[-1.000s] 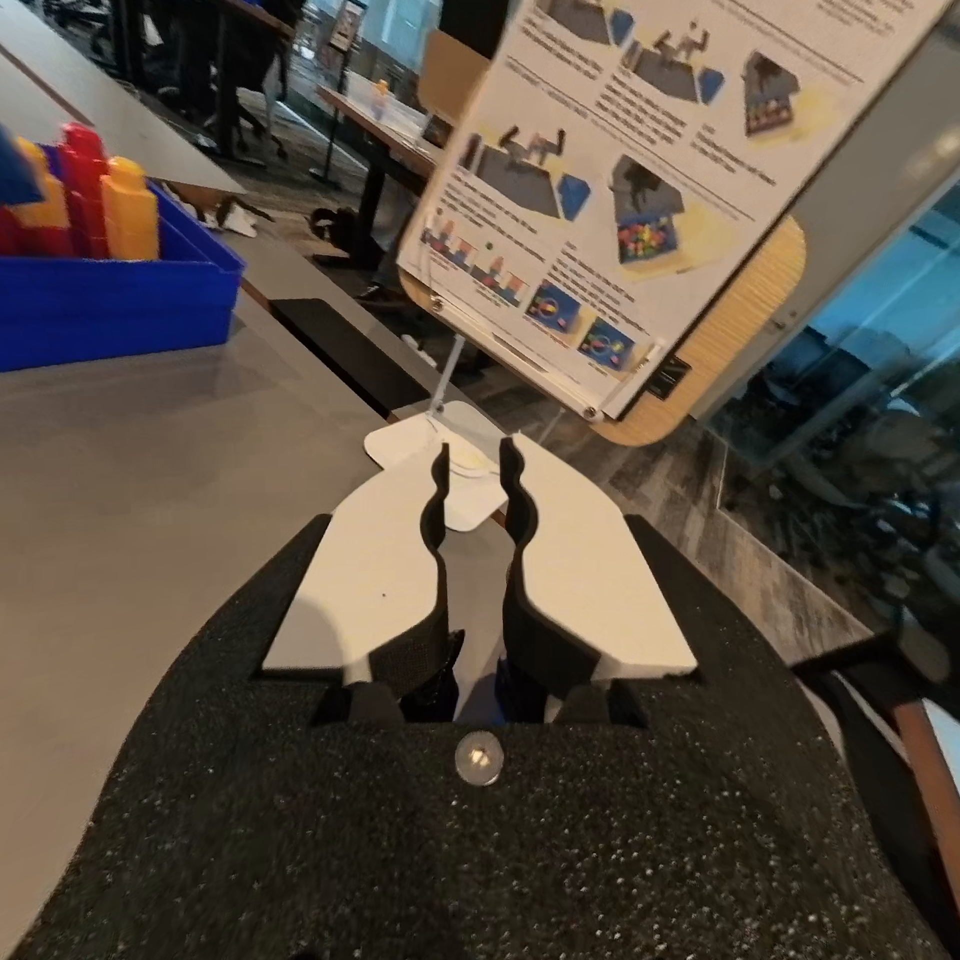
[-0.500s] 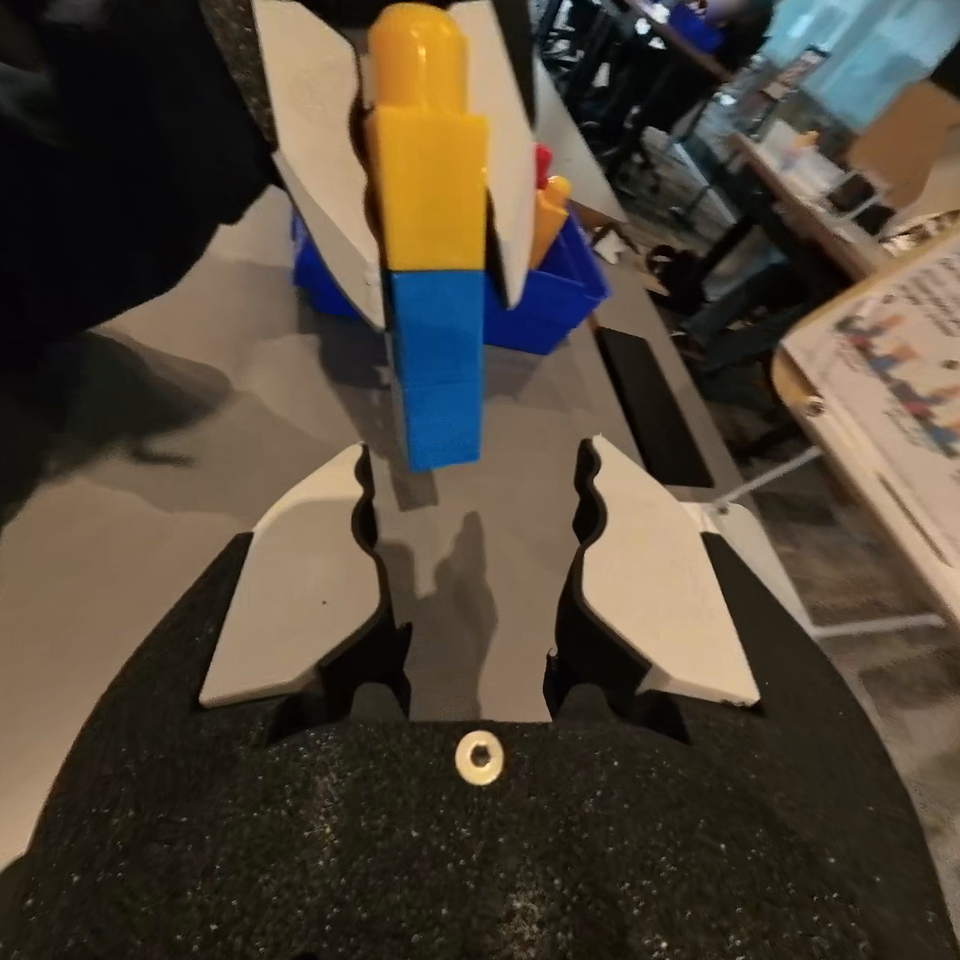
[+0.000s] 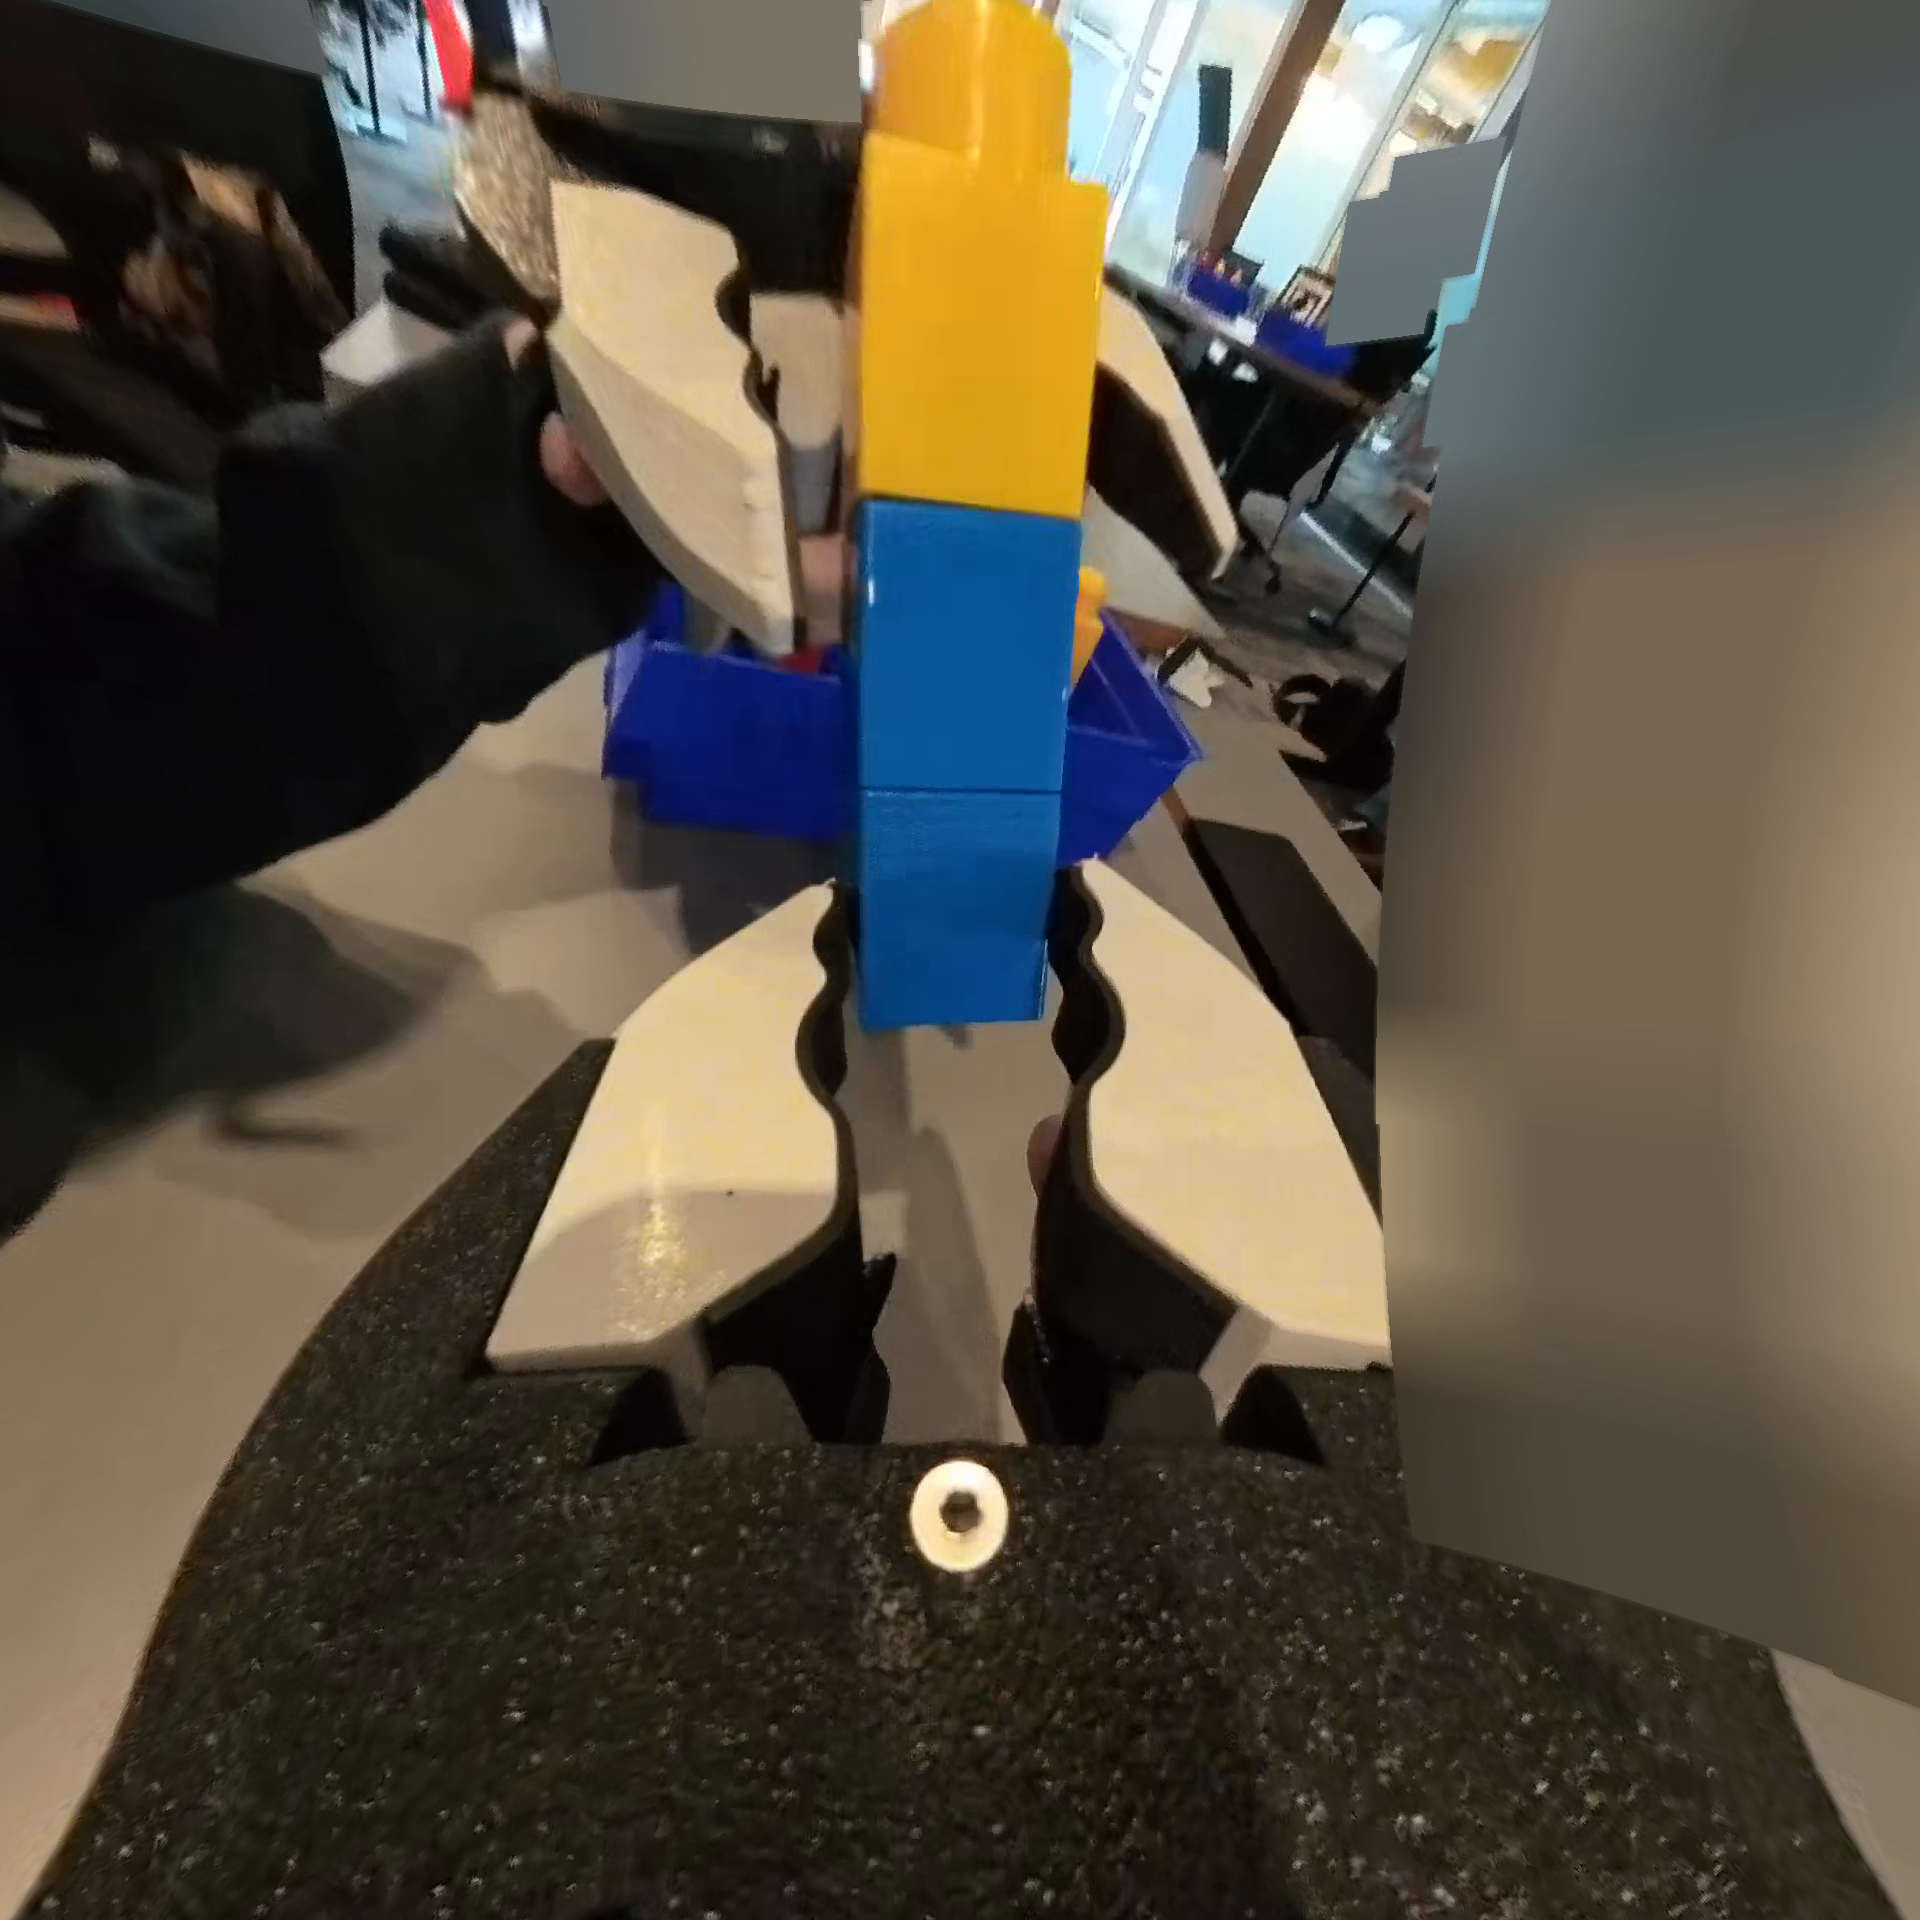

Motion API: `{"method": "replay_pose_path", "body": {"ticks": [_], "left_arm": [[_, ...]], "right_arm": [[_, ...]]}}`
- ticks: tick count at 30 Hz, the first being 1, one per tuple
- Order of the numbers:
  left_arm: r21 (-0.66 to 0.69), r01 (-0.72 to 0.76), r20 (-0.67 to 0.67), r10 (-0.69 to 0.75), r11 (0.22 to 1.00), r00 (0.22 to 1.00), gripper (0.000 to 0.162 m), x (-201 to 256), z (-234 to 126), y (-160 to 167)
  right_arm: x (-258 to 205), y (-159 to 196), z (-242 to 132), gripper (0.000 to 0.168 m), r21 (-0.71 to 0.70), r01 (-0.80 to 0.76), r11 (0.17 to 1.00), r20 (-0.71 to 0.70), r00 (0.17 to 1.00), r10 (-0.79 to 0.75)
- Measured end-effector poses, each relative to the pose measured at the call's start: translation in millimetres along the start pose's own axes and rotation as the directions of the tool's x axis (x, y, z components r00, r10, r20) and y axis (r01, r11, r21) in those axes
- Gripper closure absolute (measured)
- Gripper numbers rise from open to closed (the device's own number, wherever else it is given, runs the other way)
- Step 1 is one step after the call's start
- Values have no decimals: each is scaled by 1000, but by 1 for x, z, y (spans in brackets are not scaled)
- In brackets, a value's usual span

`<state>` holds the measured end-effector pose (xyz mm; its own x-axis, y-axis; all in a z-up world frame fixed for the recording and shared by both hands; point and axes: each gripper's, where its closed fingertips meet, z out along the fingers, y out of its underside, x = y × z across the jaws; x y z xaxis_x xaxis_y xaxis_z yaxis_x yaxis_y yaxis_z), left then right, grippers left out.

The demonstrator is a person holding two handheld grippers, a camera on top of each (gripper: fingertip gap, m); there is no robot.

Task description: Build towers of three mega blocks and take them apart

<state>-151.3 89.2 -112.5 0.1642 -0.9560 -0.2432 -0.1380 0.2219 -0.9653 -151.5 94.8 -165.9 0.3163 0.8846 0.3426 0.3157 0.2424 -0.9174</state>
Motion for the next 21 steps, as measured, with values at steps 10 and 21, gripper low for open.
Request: {"method": "replay_pose_path", "body": {"ticks": [10,21], "left_arm": [[131,131,-7,-131,983,991,83,-18,-3,-4],[253,128,-32,-124,959,992,108,-18,-1,-16]], "right_arm": [[11,-24,-3,133,218,-97,971,-14,995,102],[15,-28,-13,133,236,-69,969,-38,996,81]]}}
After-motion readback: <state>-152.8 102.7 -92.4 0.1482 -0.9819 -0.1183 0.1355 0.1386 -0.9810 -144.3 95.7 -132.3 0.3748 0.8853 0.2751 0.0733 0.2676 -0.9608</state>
